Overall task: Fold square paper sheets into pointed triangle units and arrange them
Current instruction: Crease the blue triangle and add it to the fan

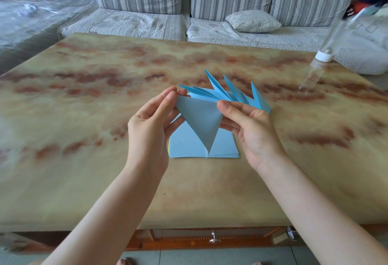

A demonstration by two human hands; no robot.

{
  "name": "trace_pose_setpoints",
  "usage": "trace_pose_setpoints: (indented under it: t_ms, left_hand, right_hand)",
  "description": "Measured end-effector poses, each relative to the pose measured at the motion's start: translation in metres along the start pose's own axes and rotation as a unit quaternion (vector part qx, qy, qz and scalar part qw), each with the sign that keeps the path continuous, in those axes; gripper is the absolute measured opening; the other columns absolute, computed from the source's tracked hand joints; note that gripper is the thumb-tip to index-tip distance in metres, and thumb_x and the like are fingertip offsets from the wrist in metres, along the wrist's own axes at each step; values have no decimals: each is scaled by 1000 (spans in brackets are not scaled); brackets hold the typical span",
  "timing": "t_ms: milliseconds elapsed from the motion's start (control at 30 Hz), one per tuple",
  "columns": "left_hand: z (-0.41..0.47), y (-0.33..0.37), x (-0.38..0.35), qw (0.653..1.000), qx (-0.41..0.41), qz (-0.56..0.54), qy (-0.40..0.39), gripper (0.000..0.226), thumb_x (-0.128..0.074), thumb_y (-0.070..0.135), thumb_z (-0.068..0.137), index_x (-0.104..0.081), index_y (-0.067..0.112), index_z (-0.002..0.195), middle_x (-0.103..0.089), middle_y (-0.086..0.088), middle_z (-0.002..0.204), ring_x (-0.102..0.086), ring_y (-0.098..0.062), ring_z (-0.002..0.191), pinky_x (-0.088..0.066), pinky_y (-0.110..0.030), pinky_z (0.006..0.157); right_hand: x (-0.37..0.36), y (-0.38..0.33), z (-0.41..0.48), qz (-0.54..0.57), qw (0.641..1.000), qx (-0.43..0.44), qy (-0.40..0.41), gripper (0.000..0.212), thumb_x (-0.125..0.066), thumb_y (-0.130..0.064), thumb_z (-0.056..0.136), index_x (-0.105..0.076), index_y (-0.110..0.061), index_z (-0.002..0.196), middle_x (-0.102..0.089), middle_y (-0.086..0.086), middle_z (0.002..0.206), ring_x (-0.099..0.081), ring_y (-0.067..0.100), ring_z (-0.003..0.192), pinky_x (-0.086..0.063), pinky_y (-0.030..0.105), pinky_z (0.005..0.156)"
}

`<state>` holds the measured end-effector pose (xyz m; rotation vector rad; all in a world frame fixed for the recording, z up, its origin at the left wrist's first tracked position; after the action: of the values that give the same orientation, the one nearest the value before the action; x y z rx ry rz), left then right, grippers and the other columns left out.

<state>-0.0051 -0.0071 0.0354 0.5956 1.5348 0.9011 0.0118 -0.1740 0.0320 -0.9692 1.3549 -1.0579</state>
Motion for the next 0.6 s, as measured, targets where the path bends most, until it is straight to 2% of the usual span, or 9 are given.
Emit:
trace_pose_setpoints:
  t_ms: [200, 400, 600]
  left_hand:
    - [-1, -2, 0, 1000, 7, -6, 8, 11, -59, 10, 91, -68, 13, 95, -75, -4, 96, -72, -15, 89, -56, -23, 70]
    - [-4, -1, 1, 999, -13, -5, 30, 11, -60, 10, 91, -68, 13, 97, -75, -2, 95, -71, -13, 88, -55, -22, 69]
    - [-4, 0, 0, 1000, -8, -11, 26, 11, -59, 10, 91, -68, 14, 96, -75, -2, 94, -71, -13, 88, -56, -23, 70]
  right_hand:
    - [2, 2, 3, -17, 1000, -2, 14, 26, -75, -26, 62, -74, -11, 83, -74, 10, 94, -67, 21, 87, -56, 31, 82]
    - [-1, 5, 2, 0, 999, -34, -28, 39, -75, -33, 64, -73, -8, 94, -73, 10, 100, -69, 22, 89, -55, 33, 85]
    - [2, 1, 4, -11, 1000, -3, 5, 18, -76, -23, 64, -74, -13, 79, -73, 8, 88, -67, 20, 83, -56, 30, 79]
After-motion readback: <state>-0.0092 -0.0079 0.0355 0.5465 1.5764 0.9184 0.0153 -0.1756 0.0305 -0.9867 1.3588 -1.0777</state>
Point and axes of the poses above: each hand's wrist, its own z-axis towards the middle knuckle, its own x-axis out of the back of the hand, y = z × x, the point moved 4 cm from there along z, towards the middle knuckle
